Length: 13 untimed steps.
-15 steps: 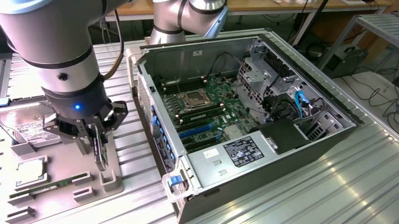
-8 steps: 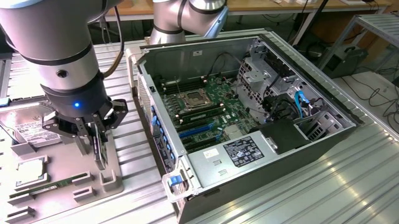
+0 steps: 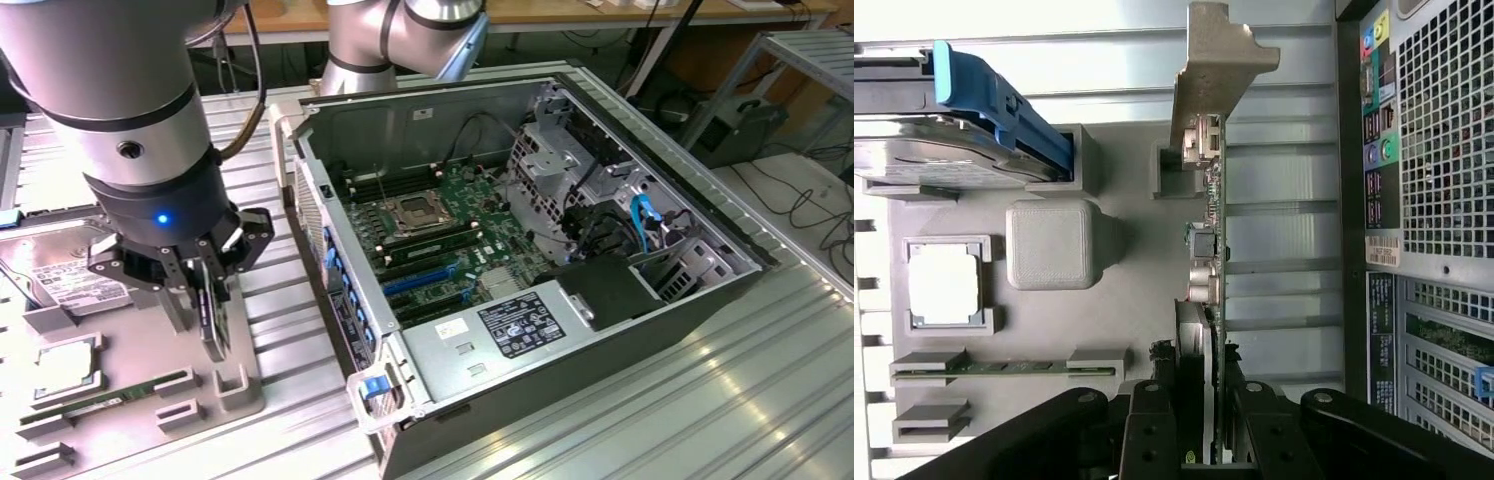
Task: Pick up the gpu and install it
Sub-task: 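Pick up the gpu and move the gpu toward the slot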
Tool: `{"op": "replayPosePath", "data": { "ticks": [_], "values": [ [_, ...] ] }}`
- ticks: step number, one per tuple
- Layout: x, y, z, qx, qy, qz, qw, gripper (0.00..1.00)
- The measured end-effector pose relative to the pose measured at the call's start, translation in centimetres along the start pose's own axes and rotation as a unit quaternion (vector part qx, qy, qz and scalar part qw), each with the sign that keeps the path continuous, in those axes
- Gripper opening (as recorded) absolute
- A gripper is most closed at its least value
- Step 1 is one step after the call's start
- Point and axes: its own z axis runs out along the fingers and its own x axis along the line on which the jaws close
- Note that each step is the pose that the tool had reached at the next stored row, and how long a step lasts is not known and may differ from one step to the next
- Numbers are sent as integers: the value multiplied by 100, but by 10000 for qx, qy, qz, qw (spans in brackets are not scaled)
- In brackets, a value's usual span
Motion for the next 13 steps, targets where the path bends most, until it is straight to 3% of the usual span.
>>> {"op": "replayPosePath", "data": {
  "ticks": [13],
  "values": [
    [-8, 6, -141, 6, 0, 0, 10000, 27]
  ]
}}
